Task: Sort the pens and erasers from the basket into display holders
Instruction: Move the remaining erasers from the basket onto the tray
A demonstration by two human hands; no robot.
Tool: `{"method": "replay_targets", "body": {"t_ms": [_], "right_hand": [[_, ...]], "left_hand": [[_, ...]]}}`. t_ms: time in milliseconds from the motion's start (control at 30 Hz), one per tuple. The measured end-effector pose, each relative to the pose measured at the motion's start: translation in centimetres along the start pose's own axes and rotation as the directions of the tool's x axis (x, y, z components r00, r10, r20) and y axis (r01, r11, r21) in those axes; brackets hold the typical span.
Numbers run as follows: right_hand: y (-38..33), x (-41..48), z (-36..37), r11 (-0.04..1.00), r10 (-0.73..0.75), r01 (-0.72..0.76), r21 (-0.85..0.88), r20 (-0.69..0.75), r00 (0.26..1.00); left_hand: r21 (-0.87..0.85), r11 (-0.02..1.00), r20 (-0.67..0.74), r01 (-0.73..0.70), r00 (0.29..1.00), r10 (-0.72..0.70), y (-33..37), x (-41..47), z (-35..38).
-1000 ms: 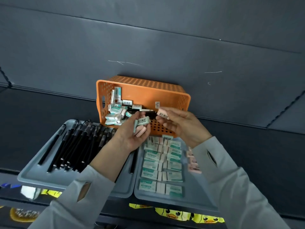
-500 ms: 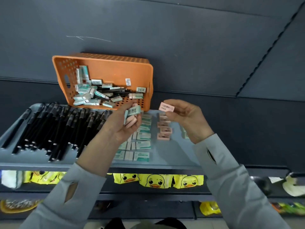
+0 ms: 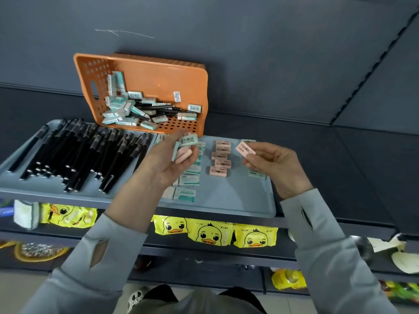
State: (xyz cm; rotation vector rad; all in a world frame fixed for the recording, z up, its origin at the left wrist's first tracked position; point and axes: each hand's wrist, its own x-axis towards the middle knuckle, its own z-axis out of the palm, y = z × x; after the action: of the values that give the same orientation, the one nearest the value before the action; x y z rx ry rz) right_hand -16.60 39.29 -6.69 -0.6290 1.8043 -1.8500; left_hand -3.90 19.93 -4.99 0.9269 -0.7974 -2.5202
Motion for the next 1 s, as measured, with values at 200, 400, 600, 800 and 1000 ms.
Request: {"method": "replay_targets", "body": {"t_ms": [200,400,600,800,1000], "right_hand": [[0.2,-0.2,0.8,0.988,0.008,0.009,-0.153,0.108,0.994],[1.6,-0.9,2.6,0.867,0.105,-0.006,-0.498,0.171,0.98],[1.5,-1.7,3.4,0.758,-0.06,0.101,-0.645,0.085,0.995],[1.7,-1.9,4.5,0.613,-0.09,0.164,-0.773,0.137,0.986],[-0.3,-1.9,6.4,0.819,-0.113,0.095,-0.566,0.003,0.994]], "left_hand": [[-0.065,0.998,0.03,0.004,1.0,-0.002,0.1,-0.5,0.0],[-0.057,0.998,0.038,0.001,0.999,0.001,-0.2,-0.9,-0.2],[0.057,0.998,0.046,0.001,0.999,-0.004,0.0,-1.6,-1.0],[0.164,0.986,0.067,-0.029,0.998,0.018,0.3,-2.3,-1.6],[0.306,0.946,0.147,-0.106,0.987,0.063,-0.3,-2.5,-1.5]]}}
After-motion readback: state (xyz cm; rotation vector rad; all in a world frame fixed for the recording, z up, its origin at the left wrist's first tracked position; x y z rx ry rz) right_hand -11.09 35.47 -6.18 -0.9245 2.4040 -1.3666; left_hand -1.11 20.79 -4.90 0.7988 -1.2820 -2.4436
